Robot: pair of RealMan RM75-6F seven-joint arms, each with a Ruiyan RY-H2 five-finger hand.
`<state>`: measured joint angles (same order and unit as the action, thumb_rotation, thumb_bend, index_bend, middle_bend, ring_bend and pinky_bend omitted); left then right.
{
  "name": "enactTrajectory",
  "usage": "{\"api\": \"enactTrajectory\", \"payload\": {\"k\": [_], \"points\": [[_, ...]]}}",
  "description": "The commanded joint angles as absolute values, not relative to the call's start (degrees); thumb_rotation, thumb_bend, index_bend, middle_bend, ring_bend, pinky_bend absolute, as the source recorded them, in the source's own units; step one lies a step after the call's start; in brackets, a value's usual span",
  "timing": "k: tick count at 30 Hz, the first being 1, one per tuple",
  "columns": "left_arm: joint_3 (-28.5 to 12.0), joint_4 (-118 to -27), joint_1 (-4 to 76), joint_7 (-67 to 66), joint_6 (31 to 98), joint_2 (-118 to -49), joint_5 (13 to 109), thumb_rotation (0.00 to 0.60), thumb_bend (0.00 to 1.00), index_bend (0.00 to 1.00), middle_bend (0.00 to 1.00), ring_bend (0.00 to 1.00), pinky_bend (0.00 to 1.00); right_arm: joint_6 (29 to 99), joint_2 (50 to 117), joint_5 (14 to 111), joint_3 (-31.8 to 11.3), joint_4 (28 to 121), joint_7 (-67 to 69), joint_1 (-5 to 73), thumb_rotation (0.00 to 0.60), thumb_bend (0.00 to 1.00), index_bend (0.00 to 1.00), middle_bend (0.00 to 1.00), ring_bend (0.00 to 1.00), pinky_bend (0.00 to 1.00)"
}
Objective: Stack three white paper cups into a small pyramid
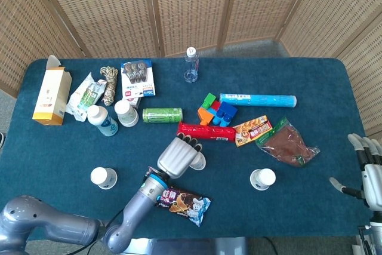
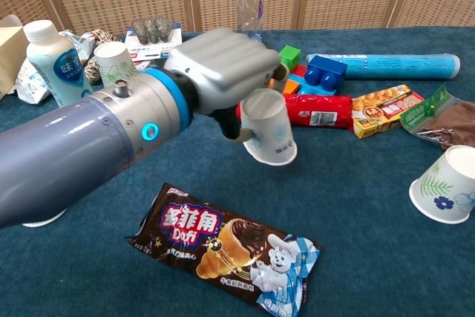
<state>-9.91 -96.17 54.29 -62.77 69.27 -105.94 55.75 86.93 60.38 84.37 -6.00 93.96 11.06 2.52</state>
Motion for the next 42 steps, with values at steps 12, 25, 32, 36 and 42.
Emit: {"api": "enactTrajectory", "payload": {"k": [12, 25, 32, 36, 42], "points": [[-11.1, -91.2, 55.6, -63.4, 69.9, -111.0, 53.9, 0.600, 0.32, 0.40, 0.43, 0.36, 0.39, 86.8, 60.3, 84.5, -5.9, 93.9, 11.3, 2.5, 0.600, 0.16, 0.01, 0.00, 0.00, 0.00], [-11.9, -87.5, 55.7, -63.1, 70.2, -114.0, 52.8, 0.600, 0.32, 0.36, 0.40, 0.33, 0.38, 86.6, 60.3, 84.6, -5.8, 93.9, 11.5, 2.6, 0.600, 0.16, 0.01, 0.00, 0.00, 0.00], [-11.6, -87.5, 55.4, -63.0, 70.3, -114.1, 53.2, 0.600, 0.31, 0.26, 0.20, 0.20, 0.37, 86.8, 60.3, 84.8, -5.7, 94.0, 11.5, 2.6, 0.600, 0.16, 0.01, 0.00, 0.00, 0.00], [-11.4, -88.3, 54.9, -62.8, 70.5, -113.4, 53.3, 0.600, 0.30, 0.21, 0.04, 0.08, 0.34, 86.9, 60.3, 84.9, -5.7, 94.1, 11.2, 2.5, 0.600, 0.16, 0.01, 0.00, 0.00, 0.00], [-11.3, -89.5, 54.3, -62.2, 70.5, -111.7, 53.3, 0.600, 0.30, 0.16, 0.00, 0.02, 0.32, 86.9, 60.5, 85.2, -5.5, 94.1, 10.6, 2.6, 0.600, 0.16, 0.01, 0.00, 0.00, 0.00]]}}
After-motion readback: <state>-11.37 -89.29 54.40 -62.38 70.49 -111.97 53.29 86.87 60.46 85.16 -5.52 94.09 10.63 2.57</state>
